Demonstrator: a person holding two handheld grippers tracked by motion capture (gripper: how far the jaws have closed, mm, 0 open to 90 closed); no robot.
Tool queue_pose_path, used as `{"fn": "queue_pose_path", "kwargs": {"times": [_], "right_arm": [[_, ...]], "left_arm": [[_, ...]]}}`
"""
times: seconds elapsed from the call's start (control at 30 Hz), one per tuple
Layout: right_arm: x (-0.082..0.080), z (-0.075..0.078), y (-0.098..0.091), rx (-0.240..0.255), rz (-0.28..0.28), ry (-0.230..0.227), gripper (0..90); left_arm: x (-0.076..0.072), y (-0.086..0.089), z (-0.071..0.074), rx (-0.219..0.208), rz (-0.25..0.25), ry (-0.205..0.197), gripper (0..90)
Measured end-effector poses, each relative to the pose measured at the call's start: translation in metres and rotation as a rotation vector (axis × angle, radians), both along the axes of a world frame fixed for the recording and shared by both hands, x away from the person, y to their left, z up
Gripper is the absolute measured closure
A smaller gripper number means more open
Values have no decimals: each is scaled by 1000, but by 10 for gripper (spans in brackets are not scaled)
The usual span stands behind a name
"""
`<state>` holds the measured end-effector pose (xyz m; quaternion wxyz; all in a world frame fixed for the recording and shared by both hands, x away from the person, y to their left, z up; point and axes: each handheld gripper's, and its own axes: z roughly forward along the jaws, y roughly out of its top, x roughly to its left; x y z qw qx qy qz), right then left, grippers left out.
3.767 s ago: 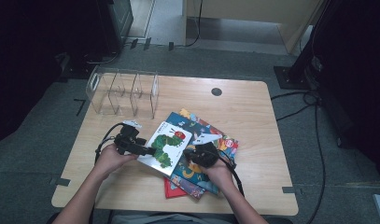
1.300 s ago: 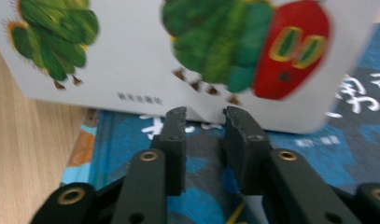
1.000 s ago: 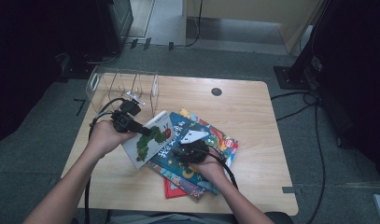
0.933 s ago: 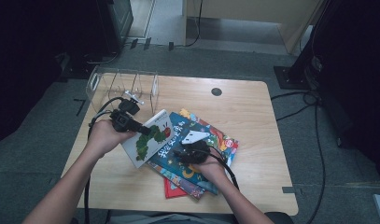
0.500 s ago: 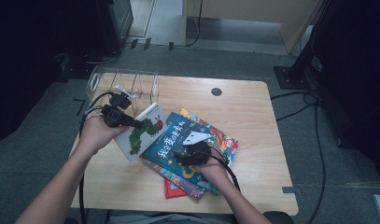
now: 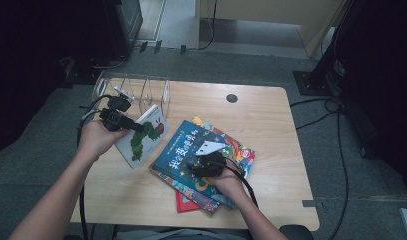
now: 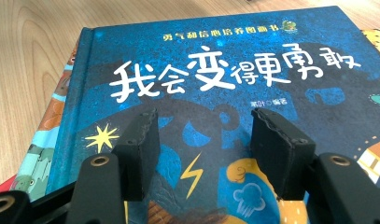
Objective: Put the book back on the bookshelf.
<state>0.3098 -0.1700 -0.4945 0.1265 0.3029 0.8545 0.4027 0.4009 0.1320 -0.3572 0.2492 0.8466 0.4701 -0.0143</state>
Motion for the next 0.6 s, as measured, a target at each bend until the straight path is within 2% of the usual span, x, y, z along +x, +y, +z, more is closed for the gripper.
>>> {"fn": "queue_pose_path", "kwargs": {"times": [0.2, 0.33, 0.6], "right_arm": [[0, 0, 0, 0, 0, 0, 422], [0, 0, 0, -1, -1, 1, 422], [0, 0, 0, 0, -2, 5, 422]], "left_arm": [[1, 5, 0, 20, 22, -13, 781], [4, 10, 0, 29, 55, -13, 781], [15, 6, -6, 41, 85, -3, 781]]}}
